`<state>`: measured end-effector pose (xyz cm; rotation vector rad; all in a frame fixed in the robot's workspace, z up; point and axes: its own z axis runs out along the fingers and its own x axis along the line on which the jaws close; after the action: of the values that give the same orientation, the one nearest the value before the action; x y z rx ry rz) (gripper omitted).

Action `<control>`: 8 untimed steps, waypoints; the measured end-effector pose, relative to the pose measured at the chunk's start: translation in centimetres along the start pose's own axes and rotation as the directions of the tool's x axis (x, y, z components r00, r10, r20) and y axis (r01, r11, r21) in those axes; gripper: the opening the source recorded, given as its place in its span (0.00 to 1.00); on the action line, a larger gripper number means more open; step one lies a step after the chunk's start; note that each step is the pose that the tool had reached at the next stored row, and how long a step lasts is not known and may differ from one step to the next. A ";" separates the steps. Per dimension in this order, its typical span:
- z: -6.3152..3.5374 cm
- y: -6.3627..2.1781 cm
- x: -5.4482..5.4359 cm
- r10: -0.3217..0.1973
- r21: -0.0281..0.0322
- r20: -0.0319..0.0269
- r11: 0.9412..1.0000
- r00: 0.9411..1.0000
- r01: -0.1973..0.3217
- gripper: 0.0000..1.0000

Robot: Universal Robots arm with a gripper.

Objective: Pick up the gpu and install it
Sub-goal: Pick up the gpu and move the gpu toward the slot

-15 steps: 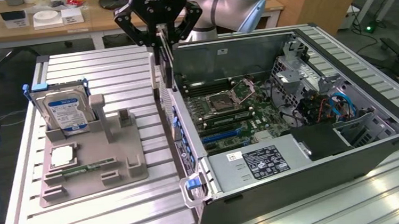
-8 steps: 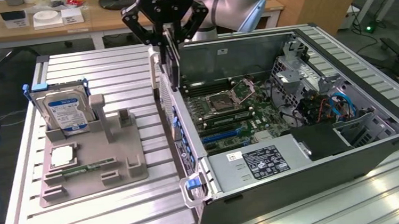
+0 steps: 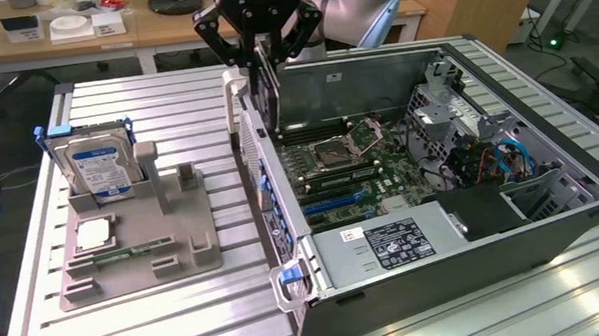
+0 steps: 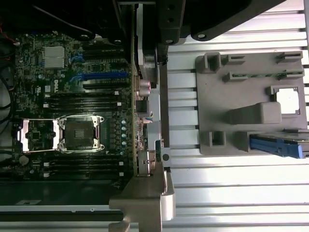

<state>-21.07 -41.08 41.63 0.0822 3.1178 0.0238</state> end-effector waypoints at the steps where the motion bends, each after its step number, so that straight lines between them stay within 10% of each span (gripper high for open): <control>1: 0.00 0.01 -0.1 0.000 0.000 0.000 1.000 1.000 0.000 0.28; 8: 0.02 0.05 -0.9 0.000 0.000 0.000 1.000 1.000 0.000 0.28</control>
<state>-20.13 -41.07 41.63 0.0824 3.1178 0.0237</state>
